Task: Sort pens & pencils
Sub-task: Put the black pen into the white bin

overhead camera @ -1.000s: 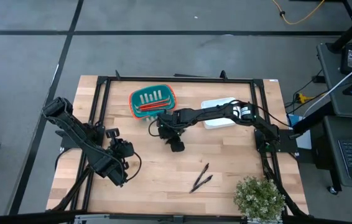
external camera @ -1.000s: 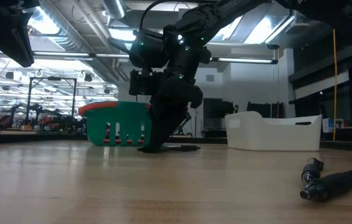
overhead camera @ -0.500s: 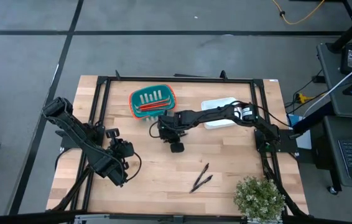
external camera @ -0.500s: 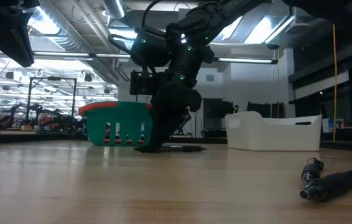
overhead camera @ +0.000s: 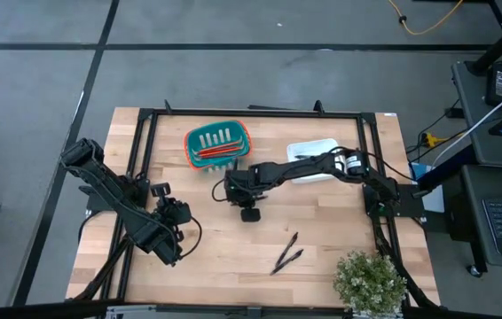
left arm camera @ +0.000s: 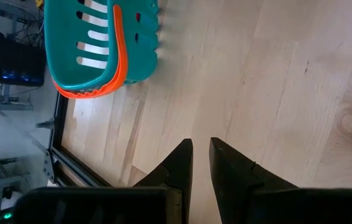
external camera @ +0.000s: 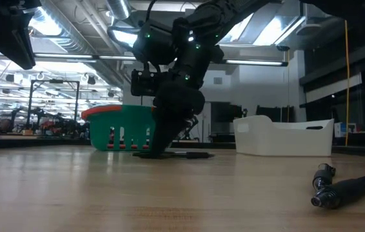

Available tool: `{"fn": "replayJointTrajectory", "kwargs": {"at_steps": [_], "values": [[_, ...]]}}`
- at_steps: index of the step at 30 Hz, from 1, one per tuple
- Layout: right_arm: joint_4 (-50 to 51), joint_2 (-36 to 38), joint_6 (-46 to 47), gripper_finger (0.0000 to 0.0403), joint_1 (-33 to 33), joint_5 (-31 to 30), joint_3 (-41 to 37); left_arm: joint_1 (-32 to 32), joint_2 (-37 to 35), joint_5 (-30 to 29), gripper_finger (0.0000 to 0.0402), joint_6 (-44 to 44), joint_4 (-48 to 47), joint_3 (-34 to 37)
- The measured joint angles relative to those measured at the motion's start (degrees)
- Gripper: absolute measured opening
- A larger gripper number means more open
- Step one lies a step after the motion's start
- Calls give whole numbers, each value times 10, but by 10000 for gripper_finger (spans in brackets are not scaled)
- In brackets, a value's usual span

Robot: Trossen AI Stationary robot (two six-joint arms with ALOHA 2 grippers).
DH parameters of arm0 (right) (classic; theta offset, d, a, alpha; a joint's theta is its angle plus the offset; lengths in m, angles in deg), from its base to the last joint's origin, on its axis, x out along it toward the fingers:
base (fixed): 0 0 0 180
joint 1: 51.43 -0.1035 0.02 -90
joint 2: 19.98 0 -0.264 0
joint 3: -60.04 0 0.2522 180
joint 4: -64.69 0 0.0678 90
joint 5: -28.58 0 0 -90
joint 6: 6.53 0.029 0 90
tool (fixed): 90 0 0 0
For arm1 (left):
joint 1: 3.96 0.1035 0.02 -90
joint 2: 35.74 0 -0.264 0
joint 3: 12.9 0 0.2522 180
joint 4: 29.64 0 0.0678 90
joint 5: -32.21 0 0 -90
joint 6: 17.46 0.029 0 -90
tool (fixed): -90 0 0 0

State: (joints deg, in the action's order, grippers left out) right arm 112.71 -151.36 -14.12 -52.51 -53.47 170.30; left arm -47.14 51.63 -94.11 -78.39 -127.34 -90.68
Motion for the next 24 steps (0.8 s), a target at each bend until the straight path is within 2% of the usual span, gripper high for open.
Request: {"fn": "replayJointTrajectory", "kwargs": {"at_steps": [9, 17, 24], "values": [[-3, 1, 34, 48, -22, 0, 6, 0, 0, 0, 50, 0, 1, 0], [80, -5, 38, 47, -38, -23, 62, 0, 0, 0, 50, 0, 2, 0], [142, -5, 28, 25, -43, -66, 114, 0, 0, 0, 50, 0, 6, 0]]}}
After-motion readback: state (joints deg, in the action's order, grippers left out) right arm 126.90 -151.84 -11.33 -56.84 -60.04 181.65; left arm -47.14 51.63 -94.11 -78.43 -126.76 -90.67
